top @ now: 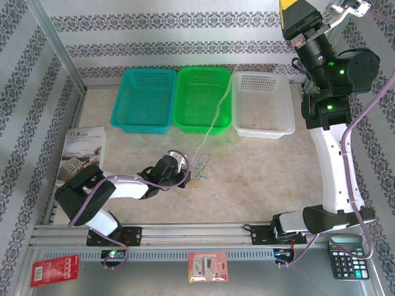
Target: Untangle the cables
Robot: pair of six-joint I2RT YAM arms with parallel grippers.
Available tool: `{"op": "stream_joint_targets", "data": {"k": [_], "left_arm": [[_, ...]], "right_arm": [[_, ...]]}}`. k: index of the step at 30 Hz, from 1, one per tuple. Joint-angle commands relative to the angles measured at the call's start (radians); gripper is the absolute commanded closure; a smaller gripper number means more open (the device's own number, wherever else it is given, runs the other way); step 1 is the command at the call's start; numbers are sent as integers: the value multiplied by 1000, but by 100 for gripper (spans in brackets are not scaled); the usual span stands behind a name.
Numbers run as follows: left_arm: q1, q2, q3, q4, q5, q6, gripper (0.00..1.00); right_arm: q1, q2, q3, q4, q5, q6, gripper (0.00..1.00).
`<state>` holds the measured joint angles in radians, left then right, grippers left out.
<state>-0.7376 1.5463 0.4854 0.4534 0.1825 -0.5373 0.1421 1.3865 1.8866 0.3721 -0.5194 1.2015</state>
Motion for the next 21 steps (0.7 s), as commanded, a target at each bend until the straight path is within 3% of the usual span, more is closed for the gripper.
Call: {"op": "stream_joint_targets", "data": {"k": [1, 10, 18, 21], "left_arm": [[15, -16, -8, -33, -8, -15, 100], [16, -59, 21, -82, 3, 0, 100], [17, -198, 30, -196, -23, 22, 49], [18, -271, 26, -247, -43, 27, 34]], "right_arm": [[25, 21, 9, 33, -57, 18, 100], [108, -77, -276, 51, -110, -88, 100], [132, -72, -263, 34, -156, -106, 100], [135, -63, -238, 31, -162, -102, 100]]}}
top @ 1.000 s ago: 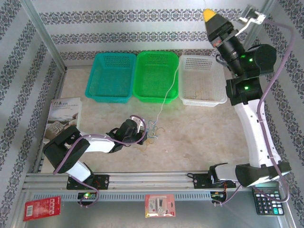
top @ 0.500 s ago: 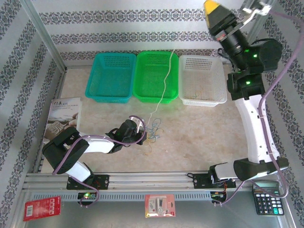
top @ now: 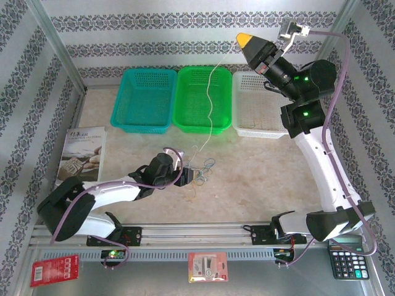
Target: Untangle the cables
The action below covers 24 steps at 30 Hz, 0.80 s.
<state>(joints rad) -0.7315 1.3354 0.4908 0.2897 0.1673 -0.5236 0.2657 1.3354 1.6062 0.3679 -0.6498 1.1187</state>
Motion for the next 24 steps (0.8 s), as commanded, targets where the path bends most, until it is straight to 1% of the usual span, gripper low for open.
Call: {"op": "stream_joint_targets", "data": {"k": [1, 3, 5, 9, 15, 24], "left_arm": [[12, -84, 21, -96, -37, 13, 30], [15, -145, 21, -126, -59, 16, 23], [18, -200, 25, -144, -82, 18, 18], [27, -258, 61, -169, -104, 61, 14], [29, -206, 148, -177, -71, 161, 14], [28, -109, 257, -144, 4, 241, 14]], "right_arm": [[14, -9, 52, 33, -35, -18, 100], [17, -2, 76, 32, -40, -14, 100], [24, 8, 102, 30, -44, -11, 100], [44, 32, 156, 25, -51, -1, 100], [79, 72, 236, 4, -60, 1, 100], [132, 101, 281, -30, -60, -28, 100]]}}
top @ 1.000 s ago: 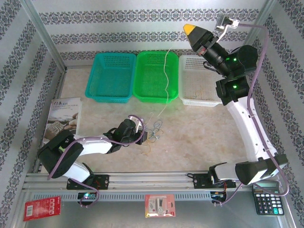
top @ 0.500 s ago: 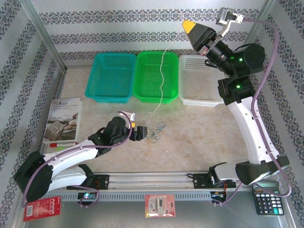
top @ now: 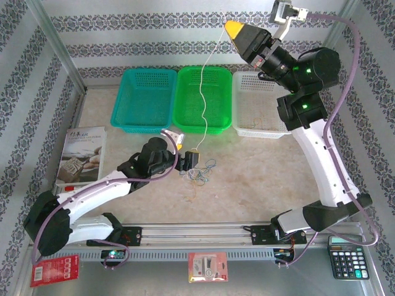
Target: Untangle the cables
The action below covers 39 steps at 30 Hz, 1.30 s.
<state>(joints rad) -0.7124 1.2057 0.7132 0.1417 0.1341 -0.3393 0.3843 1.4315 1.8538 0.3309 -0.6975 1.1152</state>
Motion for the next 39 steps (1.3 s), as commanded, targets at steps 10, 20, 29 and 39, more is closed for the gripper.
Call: {"op": "stream_joint_targets", "data": {"k": [10, 20, 29, 39], "left_arm": [[10, 117, 92, 83, 6, 54, 71], [10, -23, 133, 54, -5, 41, 100], [11, -151, 140, 119, 33, -27, 100], [19, -197, 158, 180, 72, -115, 100]], "right_arm": [[51, -3, 15, -5, -13, -41, 100], [14, -104, -184, -18, 32, -110, 100], [-5, -163, -349, -7, 55, -133, 100], [-5, -159, -399, -3, 59, -132, 100]]}}
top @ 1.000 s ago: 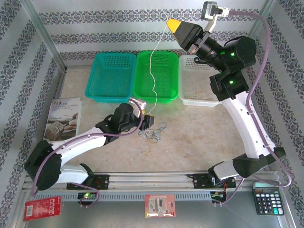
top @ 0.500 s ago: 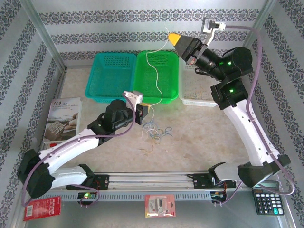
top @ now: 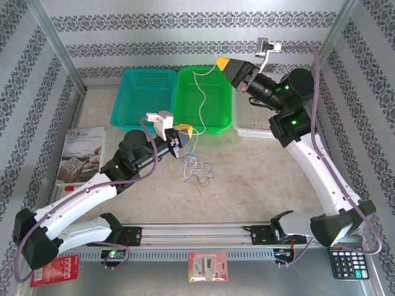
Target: Untangle the cables
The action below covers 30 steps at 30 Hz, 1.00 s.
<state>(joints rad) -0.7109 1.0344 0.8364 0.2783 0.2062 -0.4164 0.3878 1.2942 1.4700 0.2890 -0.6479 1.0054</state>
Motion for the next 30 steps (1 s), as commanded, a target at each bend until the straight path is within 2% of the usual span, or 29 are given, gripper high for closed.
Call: {"op": "stream_joint_targets", "data": {"k": [1, 6, 13, 17, 18, 19, 21, 22, 24, 27, 30], "left_arm": [[18, -22, 49, 0, -21, -30, 100], [23, 0, 21, -69, -66, 1, 100], [31, 23, -116, 1, -79, -15, 100], [37, 41, -132, -18, -65, -10, 100], [35, 45, -135, -21, -62, -12, 95], [36, 47, -139, -22, -60, -12, 83], [37, 43, -148, -31, -60, -12, 51], [37, 41, -150, -41, -59, -12, 38], [38, 34, -155, -63, -56, -14, 22], [41, 13, -171, -99, -51, -15, 9], [42, -23, -190, -115, -50, -21, 6]], "right_arm": [[-7, -21, -18, 41, 10, -23, 100], [-10, -17, -16, 43, 10, -23, 100], [-9, -4, 16, 36, -10, -21, 100], [-10, 6, 36, 30, -25, -24, 100], [-10, 8, 42, 27, -30, -27, 100], [-10, 11, 48, 23, -34, -28, 100], [-10, 15, 59, 12, -40, -39, 100], [-9, 19, 66, 2, -41, -46, 100], [-13, 21, 76, -8, -42, -54, 100], [-19, 31, 90, -17, -47, -59, 100], [-20, 41, 98, -16, -57, -54, 100]]}}
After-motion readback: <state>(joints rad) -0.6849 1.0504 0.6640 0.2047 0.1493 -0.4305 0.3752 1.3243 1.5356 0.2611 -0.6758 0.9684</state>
